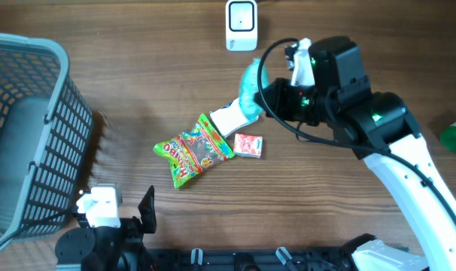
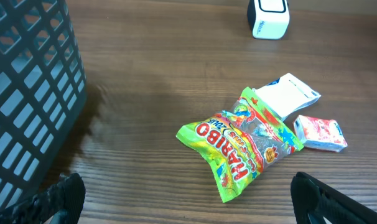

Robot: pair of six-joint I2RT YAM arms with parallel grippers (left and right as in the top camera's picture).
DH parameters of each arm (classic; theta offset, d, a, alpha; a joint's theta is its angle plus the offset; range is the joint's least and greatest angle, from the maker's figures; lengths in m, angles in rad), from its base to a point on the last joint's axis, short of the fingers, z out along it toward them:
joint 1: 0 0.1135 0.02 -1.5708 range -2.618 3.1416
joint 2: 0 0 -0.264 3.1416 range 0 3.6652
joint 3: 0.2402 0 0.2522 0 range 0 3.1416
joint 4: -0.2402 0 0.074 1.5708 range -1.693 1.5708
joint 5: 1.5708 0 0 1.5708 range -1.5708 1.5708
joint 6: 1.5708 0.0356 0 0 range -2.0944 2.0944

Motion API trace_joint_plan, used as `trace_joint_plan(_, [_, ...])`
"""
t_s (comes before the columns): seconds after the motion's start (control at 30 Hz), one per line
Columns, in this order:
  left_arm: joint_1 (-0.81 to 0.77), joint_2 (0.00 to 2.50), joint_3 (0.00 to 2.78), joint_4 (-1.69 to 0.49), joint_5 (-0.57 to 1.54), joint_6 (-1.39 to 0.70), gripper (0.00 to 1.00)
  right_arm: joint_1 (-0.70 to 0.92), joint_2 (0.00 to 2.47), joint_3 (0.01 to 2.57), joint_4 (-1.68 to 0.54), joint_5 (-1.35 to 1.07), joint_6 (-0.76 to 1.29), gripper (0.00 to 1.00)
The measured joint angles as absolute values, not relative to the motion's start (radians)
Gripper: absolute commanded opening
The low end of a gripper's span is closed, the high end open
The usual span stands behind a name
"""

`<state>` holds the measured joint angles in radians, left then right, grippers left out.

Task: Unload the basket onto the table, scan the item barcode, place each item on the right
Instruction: 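Raise the tissue pack up to the white scanner with the right gripper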

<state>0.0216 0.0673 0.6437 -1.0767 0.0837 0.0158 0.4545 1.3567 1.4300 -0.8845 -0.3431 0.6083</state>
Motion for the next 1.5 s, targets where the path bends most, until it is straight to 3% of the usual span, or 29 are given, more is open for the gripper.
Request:
trace_joint_plan(0.13, [0.022, 0.067, 0.644, -1.077, 0.084, 0.016, 1.0, 0.499, 1.356, 1.429, -0.967, -0.142, 0.518, 0.05])
trace_joint_plan(0.43, [0.022, 0.067, 0.644, -1.077, 0.084, 0.016, 1.0, 0.858, 1.356, 1.431, -1.018, 0.215, 0.488, 0.05])
trace_joint_plan(0.57, [0.022, 0.067, 0.644, -1.077, 0.084, 0.016, 1.0, 0.927, 1.356, 1.431, -1.017, 0.319, 0.485, 0.05])
trace_joint_plan(0.8, [0.022, 0.067, 0.644, -1.077, 0.084, 0.016, 1.0, 1.051, 1.369, 1.436, -0.859, 0.454, 0.311, 0.05])
trace_joint_plan(0.97, [0.022, 0.067, 0.644, -1.077, 0.084, 0.016, 1.0, 1.049, 1.507, 1.448, -0.707, 0.492, 0.055, 0.05])
trace_joint_plan(1.07, [0.022, 0.067, 0.644, -1.077, 0.084, 0.016, 1.0, 1.023, 1.679, 1.448, -0.594, 0.515, -0.2, 0.05])
trace_joint_plan(1.2, [0.022, 0.067, 0.644, -1.077, 0.084, 0.016, 1.0, 0.941, 1.846, 1.446, -0.329, 0.645, -0.424, 0.05])
trace_joint_plan(1.33, [0.022, 0.067, 0.644, -1.078, 0.084, 0.016, 1.0, 0.798, 1.935, 1.446, -0.051, 0.657, -0.564, 0.05])
trace_joint_plan(1.5, [0.022, 0.068, 0.644, -1.077, 0.084, 0.016, 1.0, 0.62, 1.98, 1.446, 0.147, 0.465, -0.639, 0.05])
